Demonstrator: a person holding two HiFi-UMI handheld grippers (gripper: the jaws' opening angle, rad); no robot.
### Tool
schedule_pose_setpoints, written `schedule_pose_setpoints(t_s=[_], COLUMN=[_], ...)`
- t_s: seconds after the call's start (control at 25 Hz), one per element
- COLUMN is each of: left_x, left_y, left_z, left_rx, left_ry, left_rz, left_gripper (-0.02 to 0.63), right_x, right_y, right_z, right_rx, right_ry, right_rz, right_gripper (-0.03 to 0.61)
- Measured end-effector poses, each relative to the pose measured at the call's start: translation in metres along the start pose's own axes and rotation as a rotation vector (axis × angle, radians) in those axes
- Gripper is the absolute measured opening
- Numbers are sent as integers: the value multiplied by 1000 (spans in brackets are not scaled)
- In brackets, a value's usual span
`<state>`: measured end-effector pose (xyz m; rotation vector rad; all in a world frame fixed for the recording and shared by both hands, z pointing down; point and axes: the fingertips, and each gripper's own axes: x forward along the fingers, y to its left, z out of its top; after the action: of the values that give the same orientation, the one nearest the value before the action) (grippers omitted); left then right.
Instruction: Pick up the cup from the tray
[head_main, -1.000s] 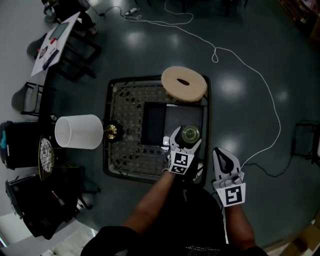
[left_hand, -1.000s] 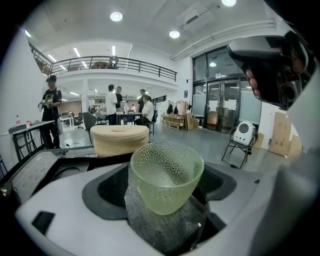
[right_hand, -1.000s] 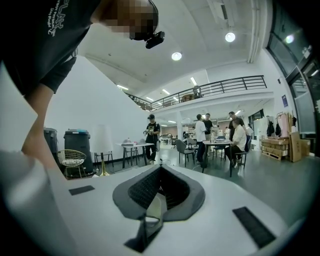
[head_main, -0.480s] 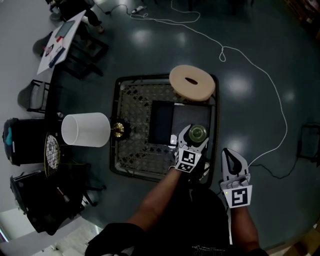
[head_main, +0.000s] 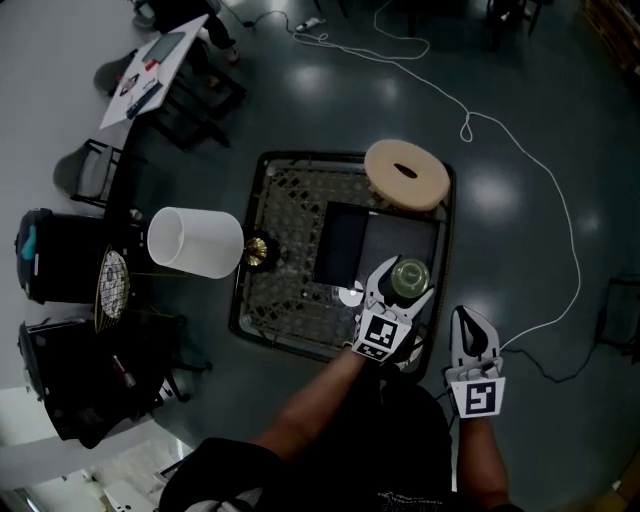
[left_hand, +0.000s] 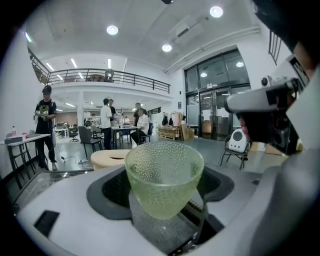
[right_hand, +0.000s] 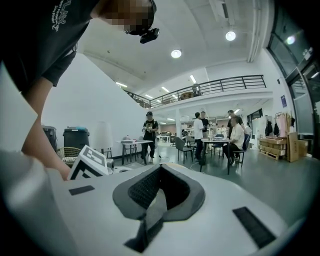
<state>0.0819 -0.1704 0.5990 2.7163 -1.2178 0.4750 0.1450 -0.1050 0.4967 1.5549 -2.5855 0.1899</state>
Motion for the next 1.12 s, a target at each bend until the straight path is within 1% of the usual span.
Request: schedule_pose_setpoints(t_s=[0.16, 0.32, 0.4, 0.52, 0.68, 0.8, 0.96, 1.04, 1.12], left_x=[-25, -51, -65, -90, -124, -144, -161, -166, -168], left_y=[2, -5, -7, -4, 2, 6, 12, 15, 18], left_z=[29, 53, 62, 77, 95, 102, 106, 112, 120], left_rx=[8, 21, 22, 15, -27, -17, -22, -32, -53], left_ry=[-47, -59, -67, -85, -121, -130, -138, -152, -169], left_rz=[1, -27, -27, 1, 50, 77, 91, 85, 73], left_gripper=[387, 387, 387, 387, 387, 387, 387, 387, 387], right_x=[-2, -4, -5, -3, -2, 2, 11, 16, 18], right_y=[6, 17, 25, 42, 58, 68, 79, 82, 83], right_z=[0, 5, 10, 21, 39, 53, 63, 75, 89], right_rx=[-23, -41, -44, -54, -76, -99, -132, -129, -139], right_ry=[-24, -42, -53, -74, -102, -129, -126, -144, -129], right_rz=[6, 46, 70, 115, 161, 186, 198, 196, 184], right_gripper=[8, 8, 8, 8, 8, 8, 8, 8, 8])
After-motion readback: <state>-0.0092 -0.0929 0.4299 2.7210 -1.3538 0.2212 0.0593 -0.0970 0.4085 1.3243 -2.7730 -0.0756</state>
